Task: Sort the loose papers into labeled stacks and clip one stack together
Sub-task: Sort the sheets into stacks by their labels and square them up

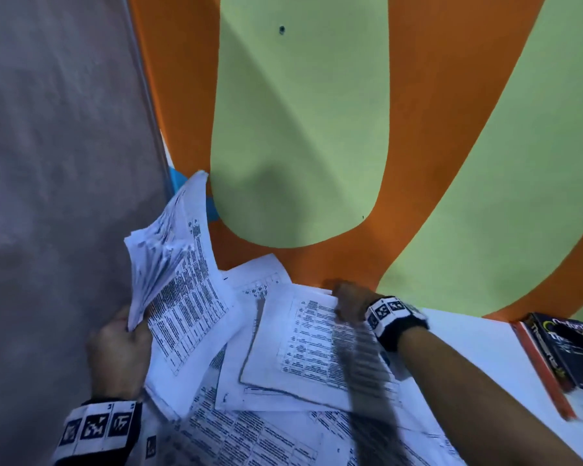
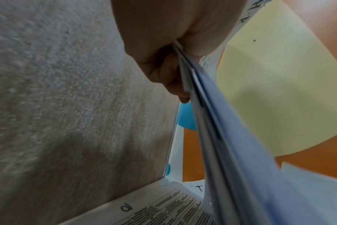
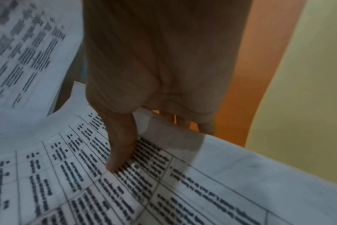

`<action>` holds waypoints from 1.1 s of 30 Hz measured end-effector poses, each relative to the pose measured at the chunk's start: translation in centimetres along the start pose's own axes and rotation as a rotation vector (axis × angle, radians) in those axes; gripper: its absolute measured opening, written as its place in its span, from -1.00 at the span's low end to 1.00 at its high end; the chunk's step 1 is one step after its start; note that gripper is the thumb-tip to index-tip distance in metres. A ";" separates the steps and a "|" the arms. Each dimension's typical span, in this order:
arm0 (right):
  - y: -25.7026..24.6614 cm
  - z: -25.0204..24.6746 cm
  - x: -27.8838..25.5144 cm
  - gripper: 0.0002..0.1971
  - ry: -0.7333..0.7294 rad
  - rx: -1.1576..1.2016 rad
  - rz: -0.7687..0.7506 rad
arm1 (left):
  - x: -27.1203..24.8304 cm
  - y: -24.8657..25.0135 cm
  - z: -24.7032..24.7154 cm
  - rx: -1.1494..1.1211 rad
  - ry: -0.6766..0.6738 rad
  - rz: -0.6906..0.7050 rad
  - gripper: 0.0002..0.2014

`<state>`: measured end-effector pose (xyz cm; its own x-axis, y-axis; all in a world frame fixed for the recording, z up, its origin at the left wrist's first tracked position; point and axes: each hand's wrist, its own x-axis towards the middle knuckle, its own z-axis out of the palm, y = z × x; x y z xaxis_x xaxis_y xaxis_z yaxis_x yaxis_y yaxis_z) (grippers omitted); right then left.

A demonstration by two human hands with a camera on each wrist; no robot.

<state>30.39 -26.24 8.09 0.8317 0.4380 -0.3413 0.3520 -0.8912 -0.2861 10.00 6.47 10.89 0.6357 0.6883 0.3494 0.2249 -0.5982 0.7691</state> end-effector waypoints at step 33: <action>0.3 3.7 3.1 -0.50 0.067 -0.140 0.001 | -0.9 -2.7 -1.8 0.116 0.096 0.126 -0.69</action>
<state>31.47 -24.75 3.63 0.8573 0.4321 -0.2800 0.4034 -0.9016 -0.1562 7.46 8.20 9.42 0.5925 0.6376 0.4924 0.2353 -0.7215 0.6512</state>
